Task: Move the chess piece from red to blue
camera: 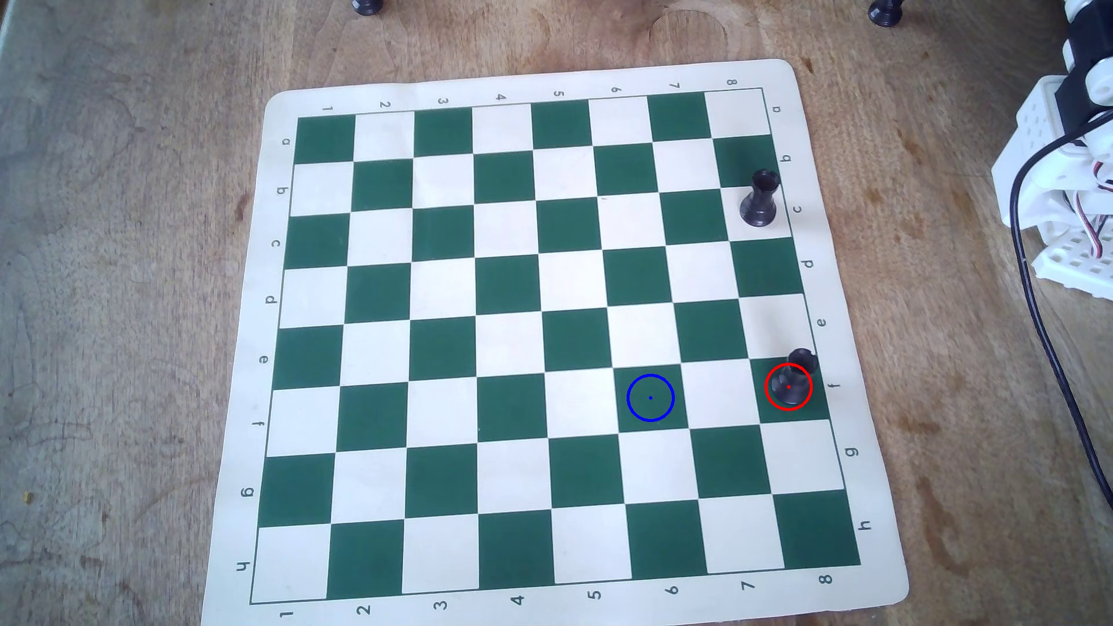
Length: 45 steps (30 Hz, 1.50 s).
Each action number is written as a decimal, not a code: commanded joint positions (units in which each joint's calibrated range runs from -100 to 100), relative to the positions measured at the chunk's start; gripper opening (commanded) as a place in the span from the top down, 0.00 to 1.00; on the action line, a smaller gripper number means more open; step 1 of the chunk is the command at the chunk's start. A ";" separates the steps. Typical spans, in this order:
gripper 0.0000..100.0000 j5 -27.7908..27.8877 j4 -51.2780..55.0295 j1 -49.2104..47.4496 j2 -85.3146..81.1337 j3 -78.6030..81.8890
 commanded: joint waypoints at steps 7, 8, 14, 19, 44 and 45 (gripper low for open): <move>0.99 -0.10 -0.15 -0.12 -0.20 0.81; 0.99 -0.10 -0.15 -0.12 -0.20 0.81; 0.99 -0.10 -0.15 -0.12 -0.20 0.81; 0.99 -0.15 2.14 -0.35 -0.20 0.81; 0.65 1.61 61.27 1.13 -0.11 -4.63; 0.64 1.17 63.89 1.29 -0.11 -6.35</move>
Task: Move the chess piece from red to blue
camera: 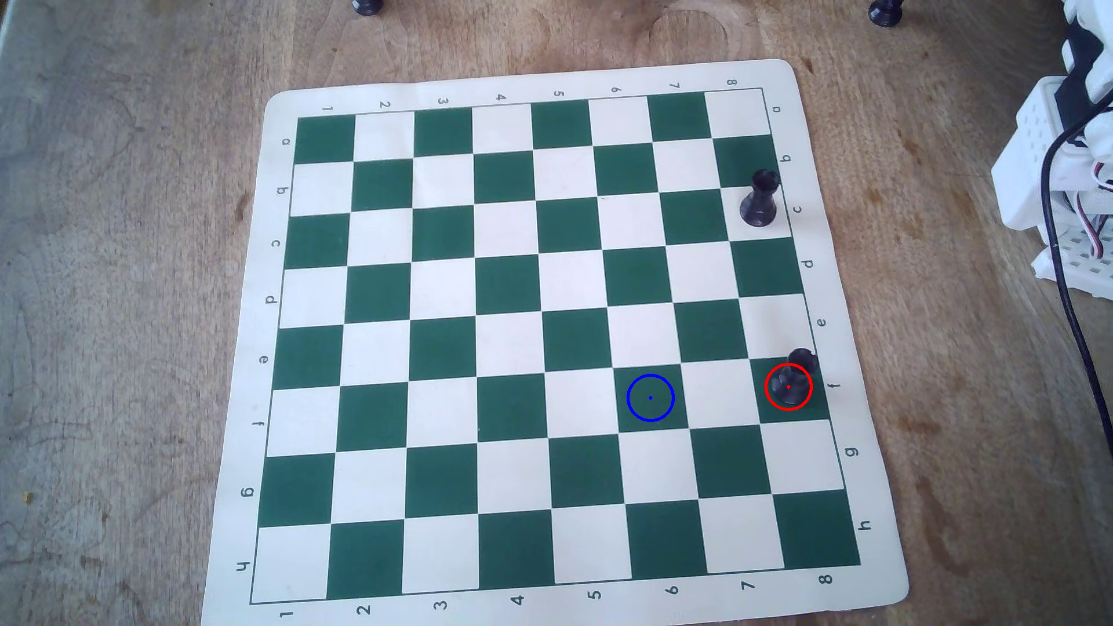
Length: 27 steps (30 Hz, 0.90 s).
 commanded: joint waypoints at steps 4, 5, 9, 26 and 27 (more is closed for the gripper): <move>0.63 -6.79 42.58 5.90 -0.11 -27.48; 0.64 -7.77 53.71 6.37 0.65 -35.36; 0.63 -6.74 71.98 6.37 -0.03 -40.62; 0.69 -7.42 123.90 -2.71 -0.03 -42.89; 0.69 -7.77 123.90 -4.27 -0.03 -42.16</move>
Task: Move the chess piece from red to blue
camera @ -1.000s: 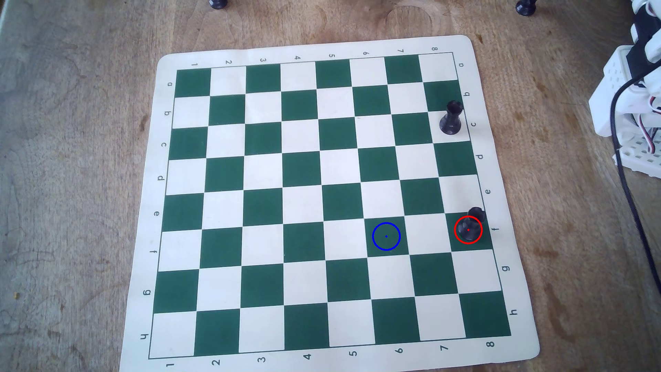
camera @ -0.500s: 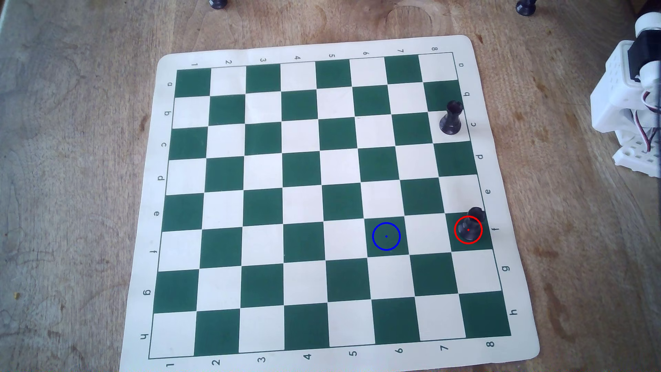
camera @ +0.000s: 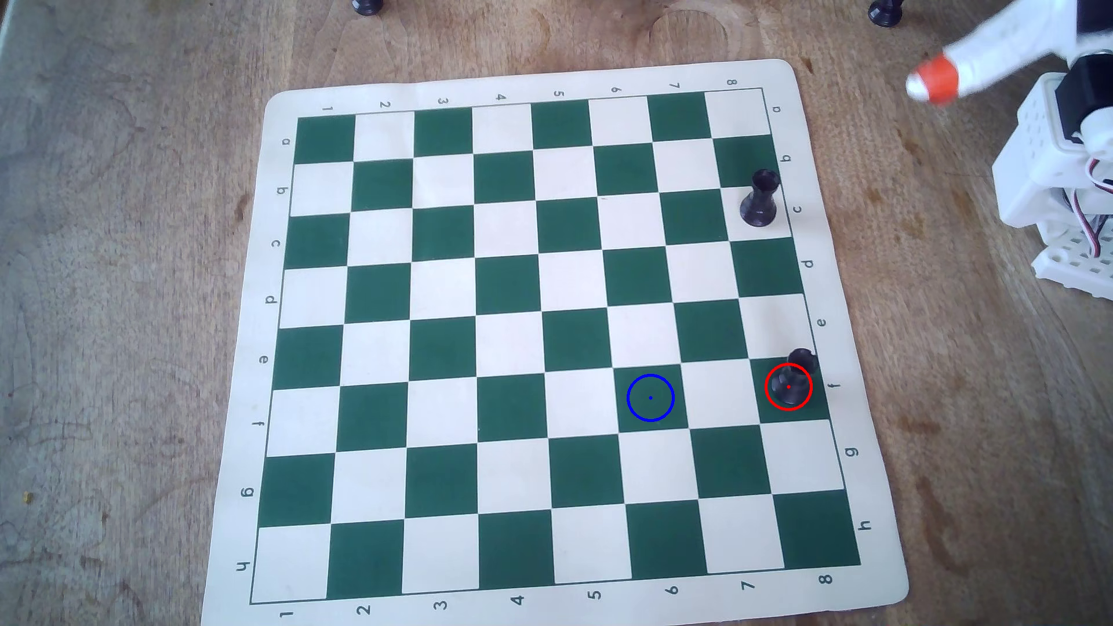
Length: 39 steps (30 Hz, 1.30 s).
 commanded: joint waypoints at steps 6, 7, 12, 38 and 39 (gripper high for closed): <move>0.69 -1.95 1.33 -8.12 -0.11 6.39; 0.68 -1.95 1.17 -8.20 -0.11 7.39; 0.68 -1.90 1.99 -12.11 6.17 10.11; 0.74 -9.72 -38.15 -27.52 44.20 21.35; 0.75 -9.96 -39.13 -27.99 44.63 21.26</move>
